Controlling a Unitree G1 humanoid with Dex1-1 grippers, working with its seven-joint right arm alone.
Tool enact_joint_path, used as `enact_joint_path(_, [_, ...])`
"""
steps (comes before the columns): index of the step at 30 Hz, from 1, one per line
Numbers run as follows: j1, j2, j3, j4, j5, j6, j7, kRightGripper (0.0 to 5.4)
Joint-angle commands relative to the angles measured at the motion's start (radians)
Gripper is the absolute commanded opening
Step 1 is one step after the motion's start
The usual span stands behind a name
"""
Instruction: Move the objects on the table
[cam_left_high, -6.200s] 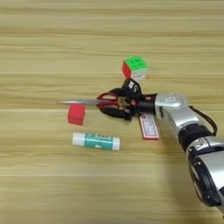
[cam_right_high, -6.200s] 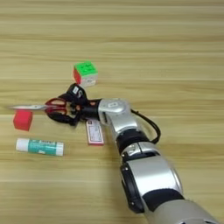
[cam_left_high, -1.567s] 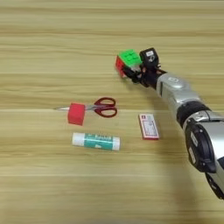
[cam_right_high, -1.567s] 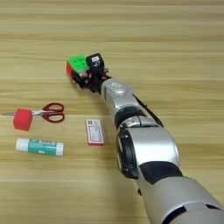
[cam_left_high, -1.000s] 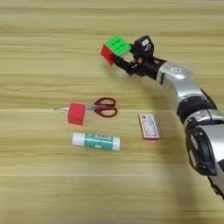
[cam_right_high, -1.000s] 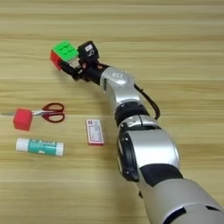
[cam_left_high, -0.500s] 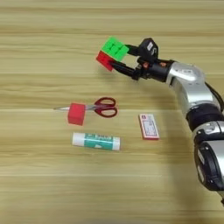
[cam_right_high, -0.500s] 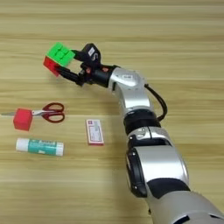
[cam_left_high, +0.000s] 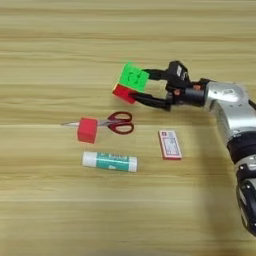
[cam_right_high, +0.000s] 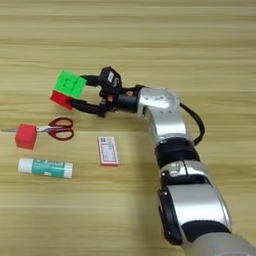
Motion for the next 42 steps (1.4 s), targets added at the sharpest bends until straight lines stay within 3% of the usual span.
enact_joint_path(1, [-0.042, -0.053, 0.008, -0.065, 0.028, 0.001, 0.028, 3.32])
enact_joint_path(18, [0.025, -0.106, 0.095, -0.074, 0.001, 0.034, 0.153, 3.32])
enact_joint_path(29, [0.047, -0.115, 0.144, -0.030, -0.042, 0.026, 0.176, 3.32])
enact_joint_path(42, [0.069, -0.121, 0.165, -0.022, -0.043, 0.019, 0.196, 3.32])
